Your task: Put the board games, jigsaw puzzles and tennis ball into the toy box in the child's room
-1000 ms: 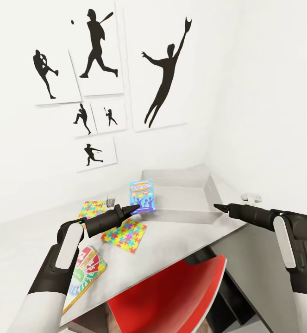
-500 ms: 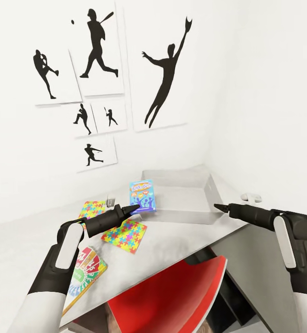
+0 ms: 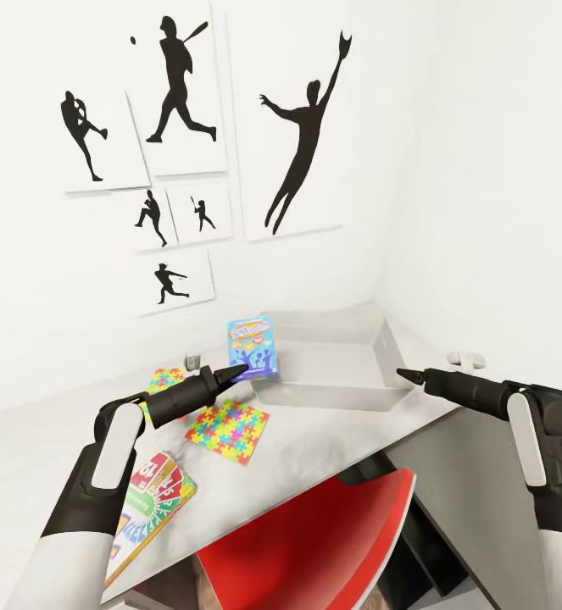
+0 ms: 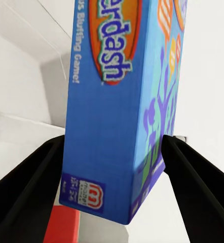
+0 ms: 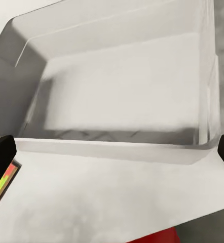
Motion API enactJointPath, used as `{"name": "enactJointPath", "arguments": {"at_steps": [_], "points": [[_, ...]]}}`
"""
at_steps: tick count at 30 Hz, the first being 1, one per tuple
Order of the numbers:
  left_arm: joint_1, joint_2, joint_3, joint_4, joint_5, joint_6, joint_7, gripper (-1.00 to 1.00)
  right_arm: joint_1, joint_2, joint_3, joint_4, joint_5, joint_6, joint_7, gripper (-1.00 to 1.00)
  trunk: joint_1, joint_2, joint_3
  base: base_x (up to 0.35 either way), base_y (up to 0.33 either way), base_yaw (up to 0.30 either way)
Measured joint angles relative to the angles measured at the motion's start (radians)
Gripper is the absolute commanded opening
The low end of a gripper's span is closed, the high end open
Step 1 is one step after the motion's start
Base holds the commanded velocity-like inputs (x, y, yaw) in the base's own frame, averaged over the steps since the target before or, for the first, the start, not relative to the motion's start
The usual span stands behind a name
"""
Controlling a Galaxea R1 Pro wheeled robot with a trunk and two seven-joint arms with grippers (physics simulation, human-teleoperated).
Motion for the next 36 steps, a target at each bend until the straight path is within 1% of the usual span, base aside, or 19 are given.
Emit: {"name": "enactJointPath", "arguments": {"at_steps": [31, 33, 36], "points": [[0.0, 0.0, 0.0, 0.0, 0.0, 0.0, 0.0, -1.0, 0.0, 0.0, 0.0, 0.0, 0.0, 0.0, 0.0, 1.0, 0.0, 0.0, 0.0, 0.0, 0.0, -0.002], [0.002, 0.001, 0.004, 0.004, -0.008, 0.001, -0.003, -1.0, -0.001, 0.001, 0.006, -0.006, 0.003, 0.0, -0.003, 1.0, 0.0, 0.0, 0.0, 0.0, 0.0, -0.075], [-0.014, 0.001, 0.013, -0.013, 0.018, 0.003, -0.002, -1.0, 0.009, 0.001, -0.001, -0.023, 0.001, 0.0, -0.004, 1.0, 0.0, 0.0, 0.0, 0.0, 0.0, -0.153]]}}
